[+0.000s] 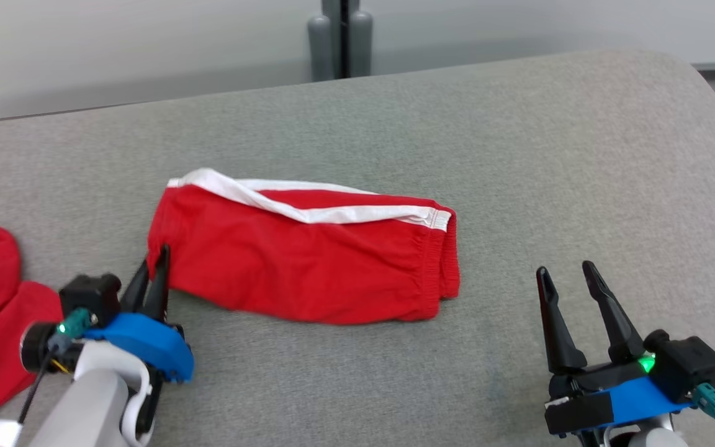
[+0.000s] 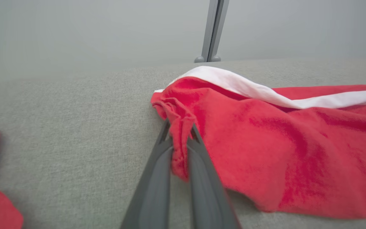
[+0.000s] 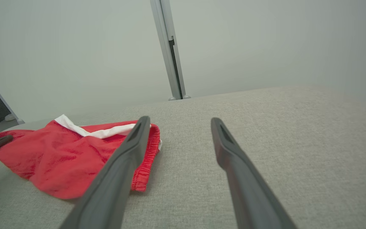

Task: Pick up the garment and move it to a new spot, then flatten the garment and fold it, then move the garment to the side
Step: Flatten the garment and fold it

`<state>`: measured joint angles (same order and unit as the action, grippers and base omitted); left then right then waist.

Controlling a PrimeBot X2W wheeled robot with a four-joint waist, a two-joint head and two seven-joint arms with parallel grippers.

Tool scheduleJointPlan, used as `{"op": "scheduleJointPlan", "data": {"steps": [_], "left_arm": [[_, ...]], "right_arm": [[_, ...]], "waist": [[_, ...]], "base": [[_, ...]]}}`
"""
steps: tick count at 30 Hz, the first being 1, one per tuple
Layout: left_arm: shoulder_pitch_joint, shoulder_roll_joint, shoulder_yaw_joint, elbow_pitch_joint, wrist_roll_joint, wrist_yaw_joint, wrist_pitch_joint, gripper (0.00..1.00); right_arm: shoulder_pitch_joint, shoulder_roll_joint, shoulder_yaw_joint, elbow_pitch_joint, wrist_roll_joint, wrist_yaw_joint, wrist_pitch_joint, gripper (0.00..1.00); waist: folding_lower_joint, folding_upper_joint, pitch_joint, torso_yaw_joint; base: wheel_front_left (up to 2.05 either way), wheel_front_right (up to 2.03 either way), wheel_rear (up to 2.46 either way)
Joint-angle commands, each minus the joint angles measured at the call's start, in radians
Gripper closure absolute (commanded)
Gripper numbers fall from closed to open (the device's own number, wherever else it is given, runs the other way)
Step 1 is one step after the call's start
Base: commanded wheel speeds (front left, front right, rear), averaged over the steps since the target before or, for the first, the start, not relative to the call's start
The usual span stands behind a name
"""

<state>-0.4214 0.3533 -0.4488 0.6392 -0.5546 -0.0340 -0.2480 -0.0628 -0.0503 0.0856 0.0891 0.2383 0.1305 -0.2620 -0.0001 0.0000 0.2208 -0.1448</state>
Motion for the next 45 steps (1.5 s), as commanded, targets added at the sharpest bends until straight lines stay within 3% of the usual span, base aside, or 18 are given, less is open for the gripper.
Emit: {"op": "scheduleJointPlan", "data": {"steps": [1, 18, 19, 20, 26, 33, 45], "left_arm": [[0.030, -0.002, 0.004, -0.024, -0.009, 0.013, 0.003, 1.00], [0.361, 0.010, 0.024, -0.336, -0.070, 0.162, 0.047, 0.98], [0.369, 0.009, 0.025, -0.342, -0.069, 0.168, 0.041, 0.60], [0.375, 0.006, 0.027, -0.345, -0.068, 0.172, 0.035, 0.00], [0.387, -0.001, 0.047, -0.371, -0.031, 0.190, -0.005, 0.00], [0.390, -0.041, 0.135, -0.458, 0.075, 0.188, -0.017, 0.00], [0.487, -0.141, 0.304, -0.506, 0.267, 0.127, -0.018, 0.00]], "right_arm": [[0.020, 0.000, -0.009, 0.003, -0.004, 0.000, -0.004, 0.00], [0.056, 0.000, -0.052, 0.025, -0.025, 0.000, -0.004, 0.00], [0.058, 0.000, -0.052, 0.026, -0.026, 0.000, -0.004, 0.00], [0.061, 0.000, -0.051, 0.029, -0.026, 0.000, -0.004, 0.00], [0.063, 0.000, -0.046, 0.039, -0.029, 0.000, -0.004, 0.00], [0.065, 0.000, -0.047, 0.037, -0.040, 0.000, -0.004, 0.00], [0.109, 0.000, -0.061, 0.039, -0.028, 0.000, -0.004, 0.00]], "waist": [[0.0001, 0.0000, -0.026, 0.032], [0.0001, 0.0000, -0.061, 0.082], [0.0001, 0.0000, -0.065, 0.084], [0.0001, 0.0000, -0.069, 0.085], [0.0001, 0.0000, -0.102, 0.091], [0.0001, 0.0000, -0.148, 0.099], [0.0001, 0.0000, -0.223, 0.110]], "base": [[0.00, 0.00, 0.00], [0.00, 0.00, 0.00], [0.00, 0.00, 0.00], [0.00, 0.00, 0.00], [0.00, 0.00, 0.00], [0.00, 0.00, 0.00], [0.00, 0.00, 0.00]]}}
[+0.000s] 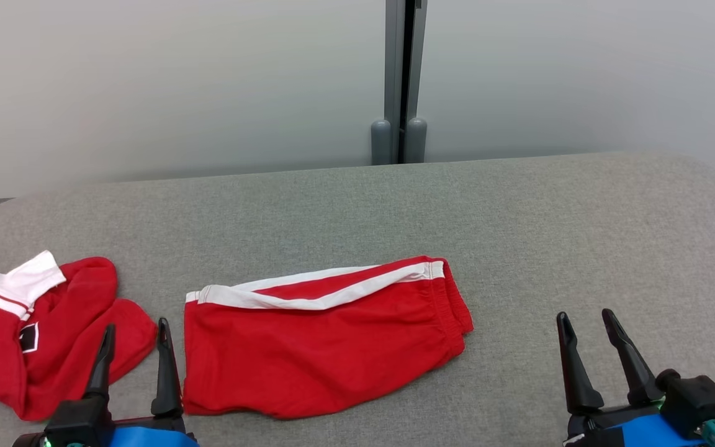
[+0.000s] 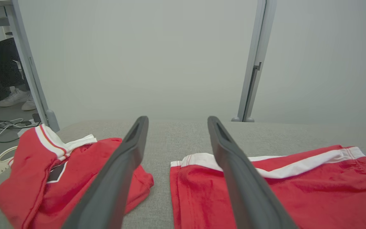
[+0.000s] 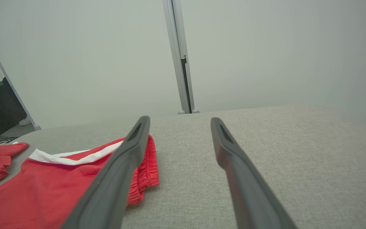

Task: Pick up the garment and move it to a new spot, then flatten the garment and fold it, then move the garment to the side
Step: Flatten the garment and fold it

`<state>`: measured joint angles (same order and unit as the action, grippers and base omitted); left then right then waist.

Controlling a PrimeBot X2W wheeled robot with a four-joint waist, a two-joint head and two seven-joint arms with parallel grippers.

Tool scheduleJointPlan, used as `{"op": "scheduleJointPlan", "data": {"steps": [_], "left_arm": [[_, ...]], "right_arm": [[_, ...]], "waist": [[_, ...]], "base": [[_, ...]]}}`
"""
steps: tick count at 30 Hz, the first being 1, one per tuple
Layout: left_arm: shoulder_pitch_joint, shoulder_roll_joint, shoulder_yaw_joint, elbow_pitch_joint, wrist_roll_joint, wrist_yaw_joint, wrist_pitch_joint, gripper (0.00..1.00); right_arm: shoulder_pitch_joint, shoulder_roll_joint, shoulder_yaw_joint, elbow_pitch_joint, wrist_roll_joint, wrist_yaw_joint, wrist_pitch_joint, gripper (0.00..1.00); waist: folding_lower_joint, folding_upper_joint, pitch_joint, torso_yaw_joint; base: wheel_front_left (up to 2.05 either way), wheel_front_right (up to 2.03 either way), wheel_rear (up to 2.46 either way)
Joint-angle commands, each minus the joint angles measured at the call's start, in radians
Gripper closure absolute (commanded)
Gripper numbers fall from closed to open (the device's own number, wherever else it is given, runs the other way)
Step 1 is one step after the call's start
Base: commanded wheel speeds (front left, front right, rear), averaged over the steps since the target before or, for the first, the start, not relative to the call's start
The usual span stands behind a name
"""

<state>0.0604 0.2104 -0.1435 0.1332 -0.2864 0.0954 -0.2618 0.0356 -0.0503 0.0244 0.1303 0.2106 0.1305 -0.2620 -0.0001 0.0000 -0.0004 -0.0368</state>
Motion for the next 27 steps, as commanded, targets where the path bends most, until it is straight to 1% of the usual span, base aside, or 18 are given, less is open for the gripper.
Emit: {"op": "scheduleJointPlan", "data": {"steps": [1, 8, 12, 22, 27], "left_arm": [[0.013, -0.005, 0.007, -0.003, 0.009, -0.005, -0.004, 0.00], [0.018, -0.025, 0.074, 0.017, 0.047, -0.046, -0.004, 0.00], [0.002, -0.030, 0.090, 0.046, 0.069, -0.066, -0.004, 0.00], [-0.016, -0.055, 0.121, 0.082, 0.106, -0.090, -0.004, 0.00], [-0.020, -0.070, 0.134, 0.090, 0.122, -0.105, -0.004, 0.00]], "right_arm": [[0.017, 0.000, -0.003, -0.003, -0.001, 0.000, -0.004, 0.00], [0.055, 0.000, -0.032, -0.002, -0.006, 0.000, -0.001, 0.00], [0.064, 0.000, -0.028, 0.005, -0.007, 0.000, 0.014, 0.00], [0.058, 0.000, -0.012, 0.011, -0.016, 0.001, 0.027, 0.00], [0.024, 0.000, 0.009, 0.023, -0.031, 0.001, 0.038, 0.00]], "waist": [[0.0001, 0.0000, -0.004, 0.004], [0.0001, 0.0000, -0.019, 0.025], [0.0001, 0.0000, -0.021, 0.030], [0.0001, 0.0000, -0.021, 0.032], [0.0001, 0.0000, -0.014, 0.037]], "base": [[0.00, 0.00, 0.00], [0.00, 0.00, 0.00], [0.00, 0.00, 0.00], [0.00, 0.00, 0.00], [0.00, 0.00, 0.00]]}}
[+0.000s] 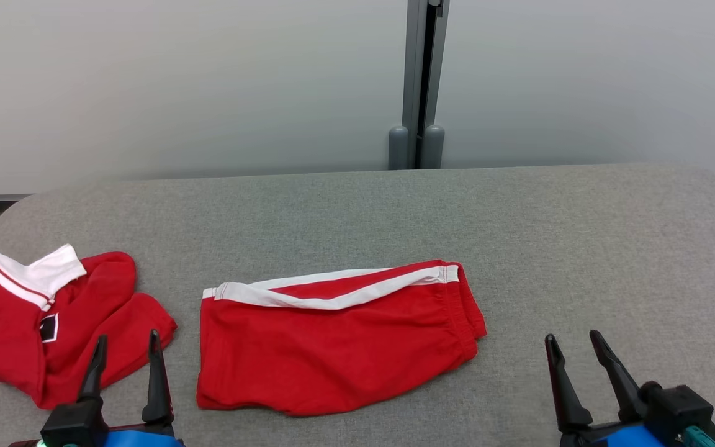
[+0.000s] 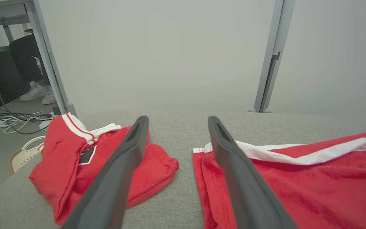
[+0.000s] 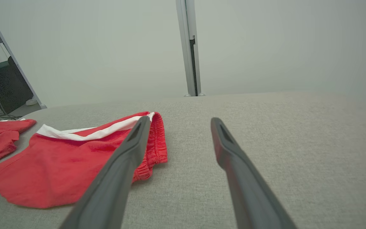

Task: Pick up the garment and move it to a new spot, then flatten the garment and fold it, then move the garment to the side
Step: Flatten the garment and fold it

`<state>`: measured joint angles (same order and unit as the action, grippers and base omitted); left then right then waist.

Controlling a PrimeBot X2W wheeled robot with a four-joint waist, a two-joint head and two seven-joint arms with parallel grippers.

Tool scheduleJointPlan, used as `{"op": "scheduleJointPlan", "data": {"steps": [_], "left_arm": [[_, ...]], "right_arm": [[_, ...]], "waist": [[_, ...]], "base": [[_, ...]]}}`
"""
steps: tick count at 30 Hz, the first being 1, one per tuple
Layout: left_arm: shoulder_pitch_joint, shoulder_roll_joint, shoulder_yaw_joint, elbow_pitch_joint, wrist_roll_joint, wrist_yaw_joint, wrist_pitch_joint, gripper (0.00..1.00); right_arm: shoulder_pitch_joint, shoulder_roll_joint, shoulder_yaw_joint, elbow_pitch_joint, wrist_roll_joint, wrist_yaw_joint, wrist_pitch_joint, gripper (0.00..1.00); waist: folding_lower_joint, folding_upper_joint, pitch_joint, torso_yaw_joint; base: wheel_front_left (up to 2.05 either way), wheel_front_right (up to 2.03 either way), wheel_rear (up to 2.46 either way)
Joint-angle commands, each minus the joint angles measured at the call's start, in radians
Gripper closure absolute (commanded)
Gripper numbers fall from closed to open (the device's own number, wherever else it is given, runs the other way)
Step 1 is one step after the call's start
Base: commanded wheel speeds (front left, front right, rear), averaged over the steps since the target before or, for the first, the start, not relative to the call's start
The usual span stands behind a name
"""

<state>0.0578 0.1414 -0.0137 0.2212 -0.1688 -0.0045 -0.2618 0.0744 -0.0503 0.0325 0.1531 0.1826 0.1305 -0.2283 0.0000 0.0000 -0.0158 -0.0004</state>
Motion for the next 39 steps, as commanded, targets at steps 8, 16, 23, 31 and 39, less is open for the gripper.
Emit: {"op": "scheduleJointPlan", "data": {"steps": [8, 16, 23, 31, 39], "left_arm": [[-0.041, -0.025, 0.001, 0.000, 0.027, -0.020, -0.004, 0.00], [-0.086, -0.041, -0.001, 0.015, 0.040, -0.045, -0.004, 0.00], [-0.119, -0.060, -0.006, 0.025, 0.049, -0.054, -0.004, 0.00], [-0.136, -0.069, 0.003, 0.034, 0.056, -0.064, -0.004, 0.00], [-0.153, -0.077, 0.004, 0.045, 0.066, -0.072, -0.004, 0.00]], "right_arm": [[-0.179, 0.000, 0.075, 0.071, -0.064, 0.001, 0.032, 0.00], [-0.384, 0.000, 0.086, 0.271, -0.121, 0.000, 0.056, 0.00], [-0.491, 0.000, 0.033, 0.516, -0.167, 0.001, 0.043, 0.00], [-0.543, 0.000, -0.007, 0.713, -0.175, 0.000, 0.011, 0.00], [-0.558, 0.000, 0.108, 0.841, -0.038, 0.001, -0.017, 0.00]], "waist": [[0.0000, 0.0000, 0.029, 0.032], [0.0000, 0.0000, 0.093, 0.095], [0.0000, 0.0000, 0.141, 0.143], [0.0000, 0.0000, 0.161, 0.159], [0.0000, 0.0000, 0.165, 0.147]], "base": [[0.00, 0.00, 0.00], [0.00, 0.00, 0.00], [0.00, 0.00, 0.00], [0.00, 0.00, 0.00], [0.00, 0.00, 0.00]]}}
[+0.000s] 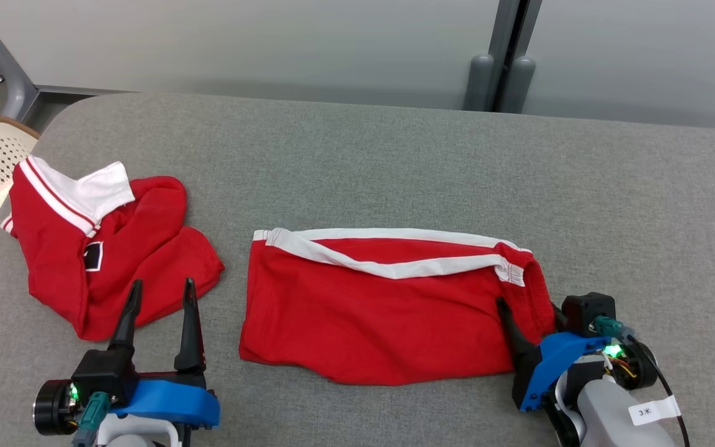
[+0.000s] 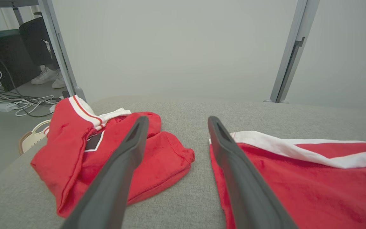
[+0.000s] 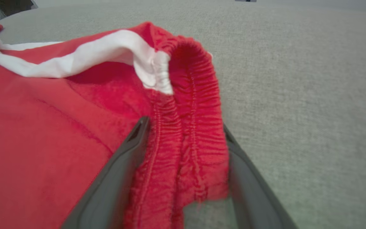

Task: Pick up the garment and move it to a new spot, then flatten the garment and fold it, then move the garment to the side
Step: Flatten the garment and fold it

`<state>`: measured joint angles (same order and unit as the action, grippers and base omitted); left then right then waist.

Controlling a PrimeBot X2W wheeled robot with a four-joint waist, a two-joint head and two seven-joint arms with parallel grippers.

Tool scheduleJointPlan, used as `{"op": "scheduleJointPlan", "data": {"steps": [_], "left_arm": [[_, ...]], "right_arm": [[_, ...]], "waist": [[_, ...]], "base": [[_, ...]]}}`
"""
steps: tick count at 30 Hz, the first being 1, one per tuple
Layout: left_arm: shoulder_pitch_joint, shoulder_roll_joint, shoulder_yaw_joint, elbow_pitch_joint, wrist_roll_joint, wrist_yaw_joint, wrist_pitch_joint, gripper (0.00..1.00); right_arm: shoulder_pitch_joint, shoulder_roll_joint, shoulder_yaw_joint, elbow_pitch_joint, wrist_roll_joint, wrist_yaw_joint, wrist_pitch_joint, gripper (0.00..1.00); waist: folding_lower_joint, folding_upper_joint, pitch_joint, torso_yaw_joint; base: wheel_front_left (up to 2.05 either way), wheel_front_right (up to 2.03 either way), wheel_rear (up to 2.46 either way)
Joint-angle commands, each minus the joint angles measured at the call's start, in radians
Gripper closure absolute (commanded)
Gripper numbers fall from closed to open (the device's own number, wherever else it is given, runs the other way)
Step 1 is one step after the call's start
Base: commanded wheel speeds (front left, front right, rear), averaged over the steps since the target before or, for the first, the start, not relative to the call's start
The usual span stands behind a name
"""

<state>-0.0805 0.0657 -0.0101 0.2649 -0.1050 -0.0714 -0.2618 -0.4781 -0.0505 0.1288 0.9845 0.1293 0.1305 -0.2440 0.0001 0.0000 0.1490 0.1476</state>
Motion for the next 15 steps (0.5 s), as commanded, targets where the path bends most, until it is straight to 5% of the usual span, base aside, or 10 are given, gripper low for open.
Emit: {"op": "scheduleJointPlan", "data": {"steps": [1, 5, 6, 8, 15], "left_arm": [[-0.018, -0.003, -0.002, 0.002, 0.003, -0.007, -0.004, 0.00], [-0.028, -0.005, -0.007, 0.008, 0.007, -0.012, -0.004, 0.00], [-0.030, -0.006, -0.008, 0.009, 0.008, -0.014, -0.004, 0.00], [-0.032, -0.007, -0.007, 0.012, 0.010, -0.015, -0.004, 0.00], [0.001, -0.007, 0.018, 0.010, 0.014, -0.014, -0.005, 0.00]], "right_arm": [[-0.008, 0.000, 0.031, 0.010, 0.050, 0.001, -0.003, 0.00], [-0.023, 0.001, 0.102, 0.023, 0.144, 0.001, -0.011, 0.00], [-0.024, 0.001, 0.111, 0.027, 0.163, 0.001, -0.012, 0.24], [-0.031, 0.001, 0.130, 0.034, 0.196, 0.001, -0.015, 1.00], [-0.035, -0.008, 0.105, 0.016, 0.213, 0.000, -0.022, 1.00]], "waist": [[-0.0001, 0.0000, 0.001, -0.001], [-0.0001, 0.0000, 0.003, -0.001], [-0.0001, 0.0000, 0.003, 0.001], [-0.0001, 0.0000, 0.002, 0.002], [-0.0001, 0.0000, -0.016, -0.026]], "base": [[0.00, 0.00, 0.00], [0.00, 0.00, 0.00], [0.00, 0.00, 0.00], [0.00, 0.00, 0.00], [0.00, 0.00, 0.00]]}}
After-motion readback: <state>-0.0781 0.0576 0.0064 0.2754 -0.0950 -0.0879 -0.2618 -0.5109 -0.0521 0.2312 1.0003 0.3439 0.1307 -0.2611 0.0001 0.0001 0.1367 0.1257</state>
